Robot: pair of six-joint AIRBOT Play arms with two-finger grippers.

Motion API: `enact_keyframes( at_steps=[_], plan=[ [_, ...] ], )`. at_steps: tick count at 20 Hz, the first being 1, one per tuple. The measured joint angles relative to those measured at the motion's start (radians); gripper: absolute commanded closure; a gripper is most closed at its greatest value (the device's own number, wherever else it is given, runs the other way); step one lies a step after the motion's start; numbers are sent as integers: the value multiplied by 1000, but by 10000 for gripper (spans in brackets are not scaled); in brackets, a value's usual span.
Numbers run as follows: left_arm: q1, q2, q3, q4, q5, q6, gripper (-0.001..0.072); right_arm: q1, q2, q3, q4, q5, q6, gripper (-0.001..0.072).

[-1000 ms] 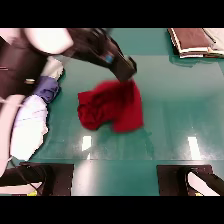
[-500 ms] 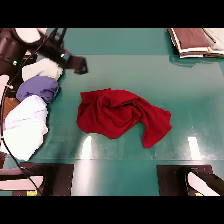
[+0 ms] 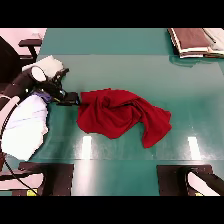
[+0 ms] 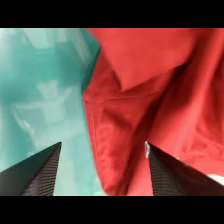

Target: Fold the shirts.

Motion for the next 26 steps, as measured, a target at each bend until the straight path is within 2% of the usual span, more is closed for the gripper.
enact_keyframes(
  at_steps=[4,5,6,10,11,12,15,19,20,21,22,24,25,26],
  plan=[
    [5,-3,-85,-55,72,6,88,0,0,-3,0,-1,0,696],
    [6,-8,-94,-64,87,7,112,0,0,-4,0,-1,0,695],
    [7,-13,-100,-79,93,8,222,0,0,-4,1,-1,0,695],
    [7,-37,-113,-150,99,29,241,0,0,-4,1,-1,0,696],
    [7,-40,-115,-168,104,37,492,0,-1,-4,1,-1,0,696],
    [6,-43,-117,-174,110,45,673,0,-2,-4,1,2,0,695],
    [7,-45,-103,-204,112,68,685,-20,-24,-4,0,57,-1,695],
    [20,-24,-14,-199,90,82,685,-108,-73,-60,-14,211,5,694],
    [23,-13,15,-190,84,83,686,-137,-74,-106,-18,232,5,648],
    [25,-1,42,-183,82,85,686,-171,-73,-175,-23,242,6,349],
    [27,10,66,-179,82,86,685,-202,-70,-251,-29,244,7,129],
    [28,27,106,-167,76,87,685,-257,-68,-433,-29,224,5,144],
    [29,32,120,-167,76,88,685,-277,-76,-530,-30,203,0,185],
    [30,34,128,-162,76,88,685,-283,-88,-614,-30,180,-10,189]
  ],
)
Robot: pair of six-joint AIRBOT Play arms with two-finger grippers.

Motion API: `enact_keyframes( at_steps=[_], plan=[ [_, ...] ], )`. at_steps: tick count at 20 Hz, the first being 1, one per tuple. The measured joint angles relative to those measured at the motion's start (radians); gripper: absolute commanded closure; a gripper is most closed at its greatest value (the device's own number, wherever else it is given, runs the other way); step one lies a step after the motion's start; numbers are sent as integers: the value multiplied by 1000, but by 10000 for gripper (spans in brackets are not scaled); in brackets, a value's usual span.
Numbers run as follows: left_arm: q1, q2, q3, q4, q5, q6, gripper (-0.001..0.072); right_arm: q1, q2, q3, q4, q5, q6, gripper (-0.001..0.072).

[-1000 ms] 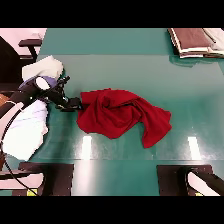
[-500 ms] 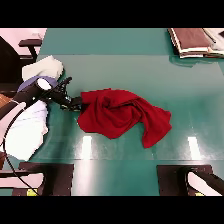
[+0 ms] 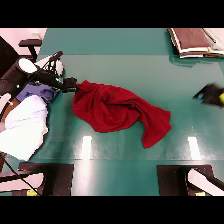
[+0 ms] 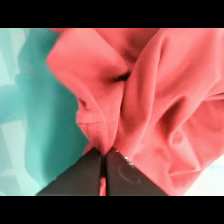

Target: Fold the shirts.

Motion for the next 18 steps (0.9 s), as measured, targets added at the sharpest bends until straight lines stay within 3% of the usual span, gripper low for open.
enact_keyframes(
  at_steps=[5,6,7,9,10,14,18],
  plan=[
    [0,6,20,6,1,1,686,91,-125,-251,56,-164,-54,193],
    [0,7,21,6,1,0,685,119,-156,-261,75,-199,-61,243],
    [0,6,22,6,1,0,685,150,-187,-261,92,-232,-67,301],
    [0,7,23,7,1,0,685,203,-243,-234,109,-277,-74,590],
    [0,7,24,7,1,0,685,229,-267,-213,115,-296,-76,696],
    [1,33,49,25,-2,0,686,279,-280,-89,113,-320,-80,696],
    [1,155,201,93,-10,0,686,243,-137,131,78,-288,-82,697]
  ],
)
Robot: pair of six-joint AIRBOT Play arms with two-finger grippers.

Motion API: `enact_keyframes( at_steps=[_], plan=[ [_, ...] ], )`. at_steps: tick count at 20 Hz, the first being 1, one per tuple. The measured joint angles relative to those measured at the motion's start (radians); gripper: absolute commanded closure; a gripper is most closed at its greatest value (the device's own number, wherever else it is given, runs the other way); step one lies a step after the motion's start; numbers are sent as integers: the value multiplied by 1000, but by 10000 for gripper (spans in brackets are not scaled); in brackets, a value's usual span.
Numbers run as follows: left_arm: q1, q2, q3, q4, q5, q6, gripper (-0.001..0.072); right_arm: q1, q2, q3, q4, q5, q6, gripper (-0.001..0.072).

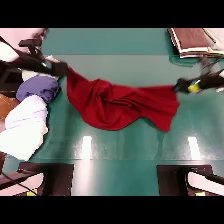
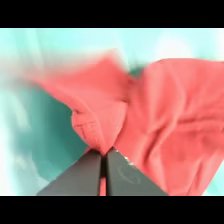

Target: Fold the shirts.

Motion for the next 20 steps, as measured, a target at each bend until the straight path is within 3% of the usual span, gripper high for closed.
enact_keyframes(
  at_steps=[10,16,20],
  plan=[
    [0,351,532,41,-11,-12,687,-188,375,594,-21,163,11,697],
    [0,380,645,50,27,-30,687,-303,364,772,-21,311,87,697],
    [0,275,571,79,14,-37,686,-289,290,670,-31,402,167,697]
  ],
)
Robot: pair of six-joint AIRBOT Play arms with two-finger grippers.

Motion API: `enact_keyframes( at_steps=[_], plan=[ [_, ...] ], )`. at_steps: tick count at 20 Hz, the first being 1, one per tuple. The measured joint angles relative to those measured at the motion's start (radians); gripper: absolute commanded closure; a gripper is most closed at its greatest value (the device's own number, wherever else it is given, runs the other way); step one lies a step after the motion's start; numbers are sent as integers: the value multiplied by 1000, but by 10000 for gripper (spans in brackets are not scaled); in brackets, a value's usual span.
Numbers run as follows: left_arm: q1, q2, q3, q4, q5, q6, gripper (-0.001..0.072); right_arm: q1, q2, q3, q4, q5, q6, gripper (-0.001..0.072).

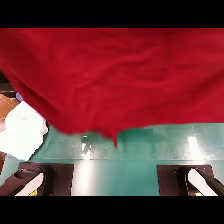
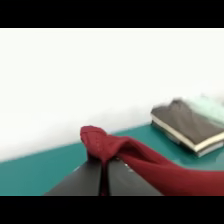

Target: Fold the shirts.

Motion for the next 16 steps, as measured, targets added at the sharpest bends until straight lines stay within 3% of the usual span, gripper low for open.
enact_keyframes(
  at_steps=[4,9,10,11,12,16],
  plan=[
    [0,-250,-66,0,-71,-5,686,92,-110,-238,-33,31,50,697],
    [0,-604,-94,-22,-100,0,672,209,-296,-458,-101,-92,71,696],
    [1,-653,-96,-23,-102,0,368,224,-336,-471,-106,-122,72,688],
    [4,-692,-97,-23,-103,0,101,236,-372,-472,-109,-145,74,494],
    [11,-719,-97,-23,-104,-8,107,244,-407,-459,-115,-159,76,298],
    [74,-744,-77,-27,-174,-57,107,247,-497,-357,-110,-154,51,295]
  ],
)
